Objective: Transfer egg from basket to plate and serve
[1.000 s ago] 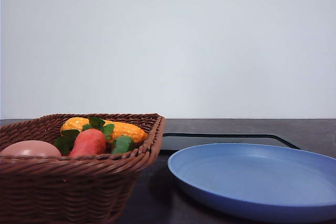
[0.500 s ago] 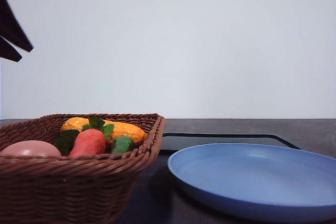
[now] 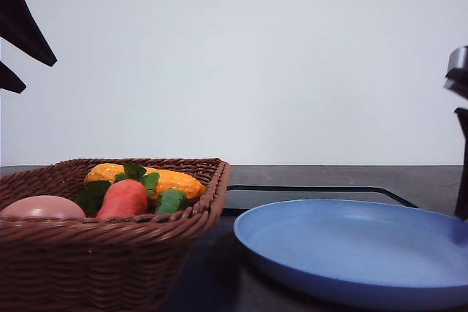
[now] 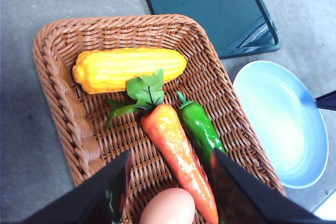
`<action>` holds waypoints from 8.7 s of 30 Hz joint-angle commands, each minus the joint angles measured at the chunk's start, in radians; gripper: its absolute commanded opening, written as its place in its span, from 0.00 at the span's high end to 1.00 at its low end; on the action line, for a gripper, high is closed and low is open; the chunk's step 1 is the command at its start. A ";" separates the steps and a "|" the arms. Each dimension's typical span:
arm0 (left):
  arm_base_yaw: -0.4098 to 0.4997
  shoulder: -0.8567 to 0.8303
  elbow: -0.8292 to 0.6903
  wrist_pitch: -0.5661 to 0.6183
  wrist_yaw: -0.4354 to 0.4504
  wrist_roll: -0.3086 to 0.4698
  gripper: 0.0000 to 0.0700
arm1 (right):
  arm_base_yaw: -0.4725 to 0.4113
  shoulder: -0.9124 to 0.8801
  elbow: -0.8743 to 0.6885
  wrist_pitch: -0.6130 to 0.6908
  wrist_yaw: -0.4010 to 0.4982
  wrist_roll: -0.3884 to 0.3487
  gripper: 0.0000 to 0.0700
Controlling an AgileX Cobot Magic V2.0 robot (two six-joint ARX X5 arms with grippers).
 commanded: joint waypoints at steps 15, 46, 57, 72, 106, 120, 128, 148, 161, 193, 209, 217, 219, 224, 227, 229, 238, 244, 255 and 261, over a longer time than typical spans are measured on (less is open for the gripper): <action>-0.003 0.009 0.013 0.007 0.005 0.012 0.56 | 0.000 0.139 0.003 0.089 -0.040 0.070 0.99; -0.427 0.295 0.221 -0.336 -0.324 0.505 0.40 | -0.179 -0.368 0.003 -0.009 -0.047 0.113 1.00; -0.451 0.556 0.221 -0.302 -0.340 0.517 0.40 | -0.179 -0.384 0.003 -0.006 -0.058 0.105 1.00; -0.451 0.623 0.221 -0.259 -0.354 0.486 0.63 | -0.179 -0.384 0.003 -0.005 -0.073 0.105 1.00; -0.548 0.626 0.838 -0.224 0.162 0.313 0.93 | -0.026 -0.364 0.003 -0.002 -0.137 0.185 1.00; -0.790 0.769 0.838 -0.253 -0.260 0.405 1.00 | 0.048 -0.349 0.003 0.003 -0.137 0.210 1.00; -0.854 0.869 0.838 -0.253 -0.423 0.405 1.00 | 0.048 -0.349 0.003 -0.001 -0.137 0.210 1.00; -0.855 0.912 0.838 -0.259 -0.429 0.333 0.47 | 0.053 -0.345 0.003 -0.117 -0.157 0.202 1.00; -0.848 0.861 0.845 -0.336 -0.429 0.321 0.46 | 0.051 -0.309 0.003 -0.171 -0.160 0.175 1.00; -0.646 0.118 0.845 -0.459 -0.642 0.247 0.46 | -0.132 0.470 0.462 0.061 -0.158 0.092 1.00; -0.645 0.052 0.845 -0.492 -0.661 0.209 0.46 | -0.131 0.761 0.718 0.030 -0.150 0.083 0.99; -0.645 0.082 0.845 -0.492 -0.663 0.209 0.47 | -0.132 0.761 0.720 0.044 -0.118 0.055 0.64; -0.645 0.095 0.845 -0.492 -0.668 0.210 0.47 | -0.135 0.759 0.728 0.038 -0.115 0.048 0.64; -0.629 0.134 0.845 -0.491 -0.693 0.216 0.48 | -0.152 0.730 0.755 -0.017 -0.117 0.048 0.64; -0.607 0.169 0.845 -0.482 -0.694 0.216 0.57 | -0.167 0.698 0.770 -0.059 -0.117 0.048 0.66; -0.590 0.201 0.845 -0.479 -0.694 0.217 0.68 | -0.176 0.665 0.772 -0.084 -0.115 0.047 0.72; -0.486 0.382 0.844 -0.464 -0.693 0.270 1.00 | -0.142 0.485 0.767 -0.283 0.007 -0.064 1.00; -0.345 0.459 0.824 -0.420 -0.655 0.269 1.00 | -0.017 0.332 0.740 -0.319 0.151 -0.080 1.00; -0.082 0.364 0.599 -0.226 -0.446 0.188 1.00 | 0.259 0.069 0.647 -0.232 0.472 -0.091 1.00; -0.076 0.171 0.354 0.014 -0.446 0.136 1.00 | 0.338 -0.098 0.447 -0.015 0.537 -0.091 1.00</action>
